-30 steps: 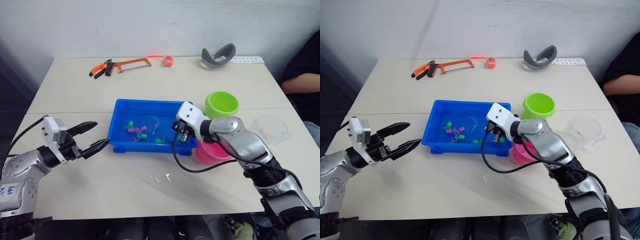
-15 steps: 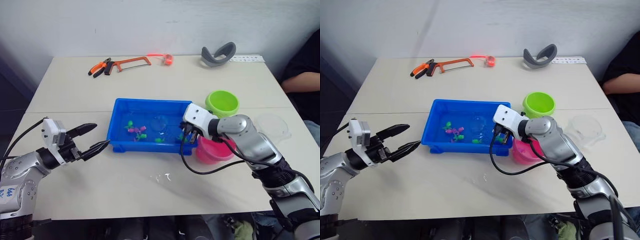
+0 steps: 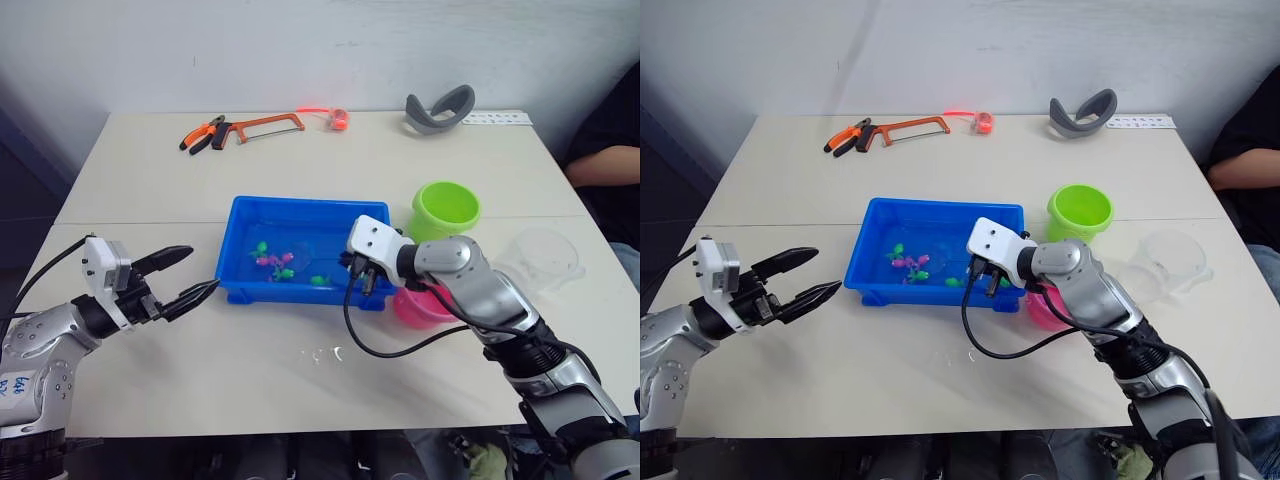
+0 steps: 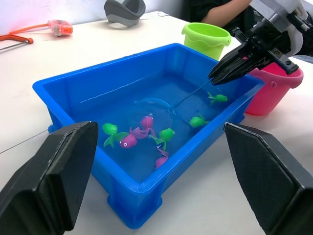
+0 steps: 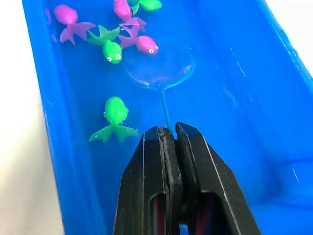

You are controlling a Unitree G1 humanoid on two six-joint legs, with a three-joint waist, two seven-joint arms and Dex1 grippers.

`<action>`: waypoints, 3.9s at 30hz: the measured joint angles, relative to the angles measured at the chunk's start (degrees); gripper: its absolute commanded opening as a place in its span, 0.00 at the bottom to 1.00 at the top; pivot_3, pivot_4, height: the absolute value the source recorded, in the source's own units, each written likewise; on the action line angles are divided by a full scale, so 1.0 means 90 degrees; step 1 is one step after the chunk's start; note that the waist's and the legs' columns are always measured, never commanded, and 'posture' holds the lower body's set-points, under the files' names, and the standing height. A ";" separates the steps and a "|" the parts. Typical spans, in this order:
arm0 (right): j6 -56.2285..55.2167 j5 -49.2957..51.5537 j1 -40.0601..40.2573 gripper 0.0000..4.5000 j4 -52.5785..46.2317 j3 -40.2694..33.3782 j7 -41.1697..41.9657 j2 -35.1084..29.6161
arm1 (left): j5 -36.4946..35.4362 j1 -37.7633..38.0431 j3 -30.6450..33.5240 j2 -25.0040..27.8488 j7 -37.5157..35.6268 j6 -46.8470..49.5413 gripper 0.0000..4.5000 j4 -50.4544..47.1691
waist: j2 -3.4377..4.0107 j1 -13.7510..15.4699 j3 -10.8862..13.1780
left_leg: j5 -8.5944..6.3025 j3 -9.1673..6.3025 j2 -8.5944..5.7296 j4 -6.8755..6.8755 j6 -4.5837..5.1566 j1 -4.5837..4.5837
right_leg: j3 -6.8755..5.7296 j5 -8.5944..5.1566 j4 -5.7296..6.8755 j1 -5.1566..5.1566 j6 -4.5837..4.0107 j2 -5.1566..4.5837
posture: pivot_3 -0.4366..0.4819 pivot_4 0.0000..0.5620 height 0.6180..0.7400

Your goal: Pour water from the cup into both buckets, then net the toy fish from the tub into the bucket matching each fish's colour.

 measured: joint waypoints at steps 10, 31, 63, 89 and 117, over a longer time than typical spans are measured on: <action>0.0224 0.0213 -0.0041 0.00 0.0092 -0.0057 0.0142 0.0321 | 0.0005 0.0007 -0.0001 0.0000 -0.0001 -0.0110 0.99 0.0188 | 0.0000 -0.0008 0.0000 | 0.0000 -0.0001 0.0001 0.0000 0.0000 0.0000 | -0.0002 0.0000 0.0005 -0.0001 0.0000 0.0001 | 0.48 0.27 1.00; 0.0560 0.0738 0.0166 0.00 -0.0288 -0.0929 0.0227 -0.0017 | 0.0049 -0.0152 -0.0081 -0.0001 -0.0134 -0.0341 0.99 0.0452 | 0.0000 0.0000 0.0000 | 0.0000 -0.0002 0.0000 0.0000 0.0000 0.0000 | -0.0001 0.0000 0.0005 -0.0001 0.0000 -0.0001 | 0.48 0.27 1.00; 0.0766 0.3763 0.5165 0.00 -0.3258 -0.7118 0.0929 -0.1987 | -0.0135 -0.2916 -0.2372 -0.0526 -0.1557 0.0206 0.99 0.0599 | -0.0002 0.0329 0.0000 | 0.0008 0.0009 -0.0008 0.0015 0.0016 0.0003 | 0.0008 0.0005 0.0002 0.0019 0.0010 0.0017 | 0.48 0.27 1.00; -0.7457 -0.0503 0.7729 0.00 -0.1590 -0.7579 0.0138 -0.0826 | 0.0112 -0.3379 -0.2887 -0.1096 -0.1789 0.0242 0.99 0.0985 | -0.0006 0.0328 -0.0002 | 0.0030 0.0011 -0.0022 0.0019 0.0014 0.0016 | 0.0021 0.0013 0.0002 0.0026 0.0024 0.0031 | 0.48 0.27 1.00; -1.0488 -0.4562 0.7684 0.00 -0.1172 -0.8170 -0.3183 -0.0677 | 0.0112 -0.3407 -0.2887 -0.1343 -0.1673 0.0297 0.99 0.1210 | -0.0005 0.0318 -0.0003 | 0.0039 0.0014 -0.0022 0.0019 0.0010 0.0023 | 0.0032 0.0011 0.0008 0.0027 0.0021 0.0034 | 0.48 0.27 1.00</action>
